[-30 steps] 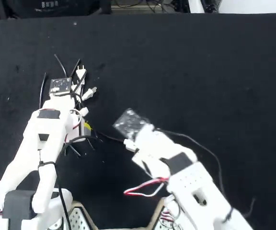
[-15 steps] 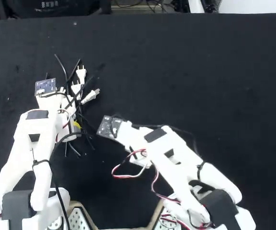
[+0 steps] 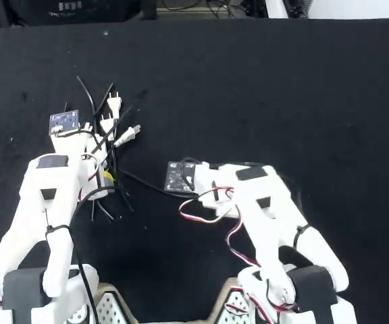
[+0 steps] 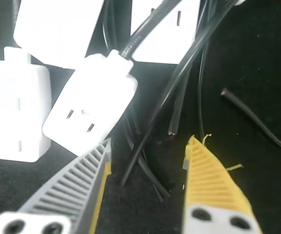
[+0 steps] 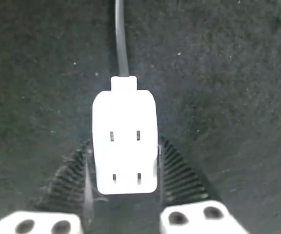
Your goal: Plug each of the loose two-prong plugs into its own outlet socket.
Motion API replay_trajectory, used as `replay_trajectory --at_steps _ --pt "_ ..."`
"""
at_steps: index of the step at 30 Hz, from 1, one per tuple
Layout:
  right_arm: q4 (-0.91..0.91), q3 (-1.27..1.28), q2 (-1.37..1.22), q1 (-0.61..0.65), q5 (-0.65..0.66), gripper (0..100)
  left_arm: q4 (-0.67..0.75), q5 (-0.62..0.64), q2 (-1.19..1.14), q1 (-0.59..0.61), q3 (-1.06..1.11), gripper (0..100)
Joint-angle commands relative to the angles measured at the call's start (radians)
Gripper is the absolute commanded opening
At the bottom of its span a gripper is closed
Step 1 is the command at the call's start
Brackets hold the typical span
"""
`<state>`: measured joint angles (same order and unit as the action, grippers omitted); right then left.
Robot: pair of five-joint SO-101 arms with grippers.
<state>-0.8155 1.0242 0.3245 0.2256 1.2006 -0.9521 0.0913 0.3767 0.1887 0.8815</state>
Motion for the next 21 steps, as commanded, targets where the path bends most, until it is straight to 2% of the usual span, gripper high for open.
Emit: replay_trajectory --at_steps 1,3,5,9,12,17,21 --pt "-0.127 -0.104 -0.001 0.035 -0.17 18.4 0.002 0.009 0.032 0.016 -0.028 24" --pt "-0.216 -0.166 -0.001 0.052 -0.232 29.1 -0.043 0.009 0.032 0.025 -0.07 27" --pt "-0.305 -0.223 0.002 0.063 -0.265 33.5 -0.12 0.008 0.032 0.044 -0.134 30" --pt "-0.388 -0.295 0.081 0.08 -0.371 29.0 -0.23 -0.02 0.021 0.087 -0.271 31" --pt "-0.407 -0.305 0.199 0.091 -0.473 28.3 -0.25 -0.127 0.021 0.084 -0.344 31" --pt "-0.379 -0.219 0.39 0.097 -0.629 28.1 -0.186 -0.273 0.018 0.028 -0.417 31" --pt "-0.239 -0.044 0.476 0.114 -0.735 22.4 -0.115 -0.345 -0.025 -0.03 -0.429 31"
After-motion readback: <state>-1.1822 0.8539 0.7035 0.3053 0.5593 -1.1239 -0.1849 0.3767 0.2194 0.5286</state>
